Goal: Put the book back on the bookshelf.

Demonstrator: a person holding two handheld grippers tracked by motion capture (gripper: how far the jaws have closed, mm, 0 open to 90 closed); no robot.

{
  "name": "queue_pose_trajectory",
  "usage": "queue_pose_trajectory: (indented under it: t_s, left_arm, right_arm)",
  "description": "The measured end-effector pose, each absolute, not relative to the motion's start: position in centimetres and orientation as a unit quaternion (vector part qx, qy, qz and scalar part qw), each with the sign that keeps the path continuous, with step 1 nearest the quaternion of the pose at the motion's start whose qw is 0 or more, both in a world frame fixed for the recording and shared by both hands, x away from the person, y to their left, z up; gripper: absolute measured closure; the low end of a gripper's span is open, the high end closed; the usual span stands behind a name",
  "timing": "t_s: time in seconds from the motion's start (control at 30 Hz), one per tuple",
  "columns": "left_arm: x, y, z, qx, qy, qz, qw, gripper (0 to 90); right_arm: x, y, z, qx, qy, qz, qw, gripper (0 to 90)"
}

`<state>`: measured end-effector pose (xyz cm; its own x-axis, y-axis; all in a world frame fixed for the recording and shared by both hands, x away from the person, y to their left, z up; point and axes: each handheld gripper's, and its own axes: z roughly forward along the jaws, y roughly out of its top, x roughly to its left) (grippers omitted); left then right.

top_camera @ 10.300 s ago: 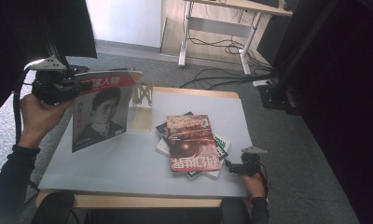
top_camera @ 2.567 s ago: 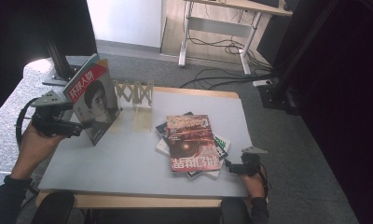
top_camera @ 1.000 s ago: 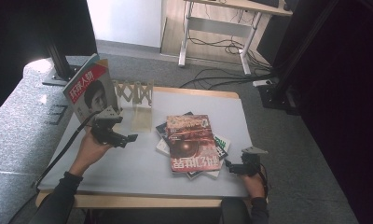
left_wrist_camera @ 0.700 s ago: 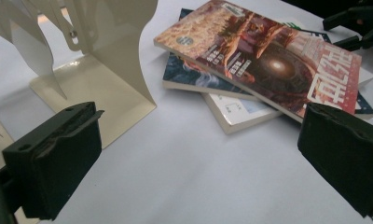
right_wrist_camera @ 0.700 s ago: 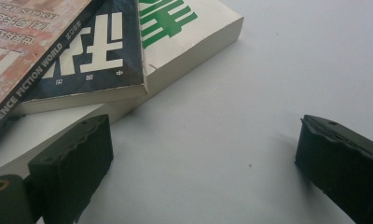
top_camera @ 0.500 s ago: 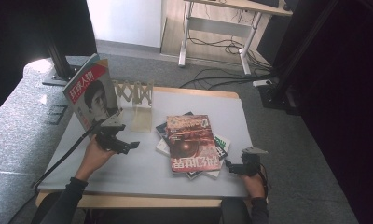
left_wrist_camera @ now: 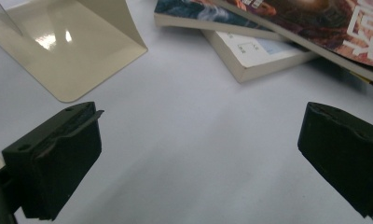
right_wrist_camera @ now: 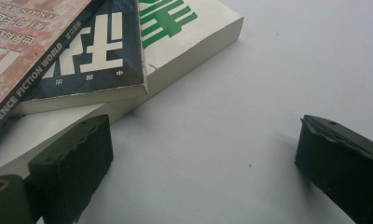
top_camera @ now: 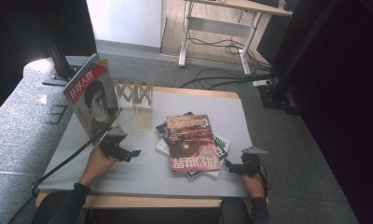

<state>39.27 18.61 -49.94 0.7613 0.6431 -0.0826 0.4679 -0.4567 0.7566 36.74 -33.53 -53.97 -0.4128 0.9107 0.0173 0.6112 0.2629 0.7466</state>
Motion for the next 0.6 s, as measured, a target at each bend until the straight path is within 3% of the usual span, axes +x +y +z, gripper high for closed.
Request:
queue_pose_trajectory:
  t_s: [0.6]
  left_arm:
    - [39.5, 18.1, -52.8, 0.872, 0.335, 0.108, 0.339, 0.0]
  right_arm:
    - [36.7, -33.5, -53.9, 0.498, 0.765, 0.347, 0.215, 3.5]
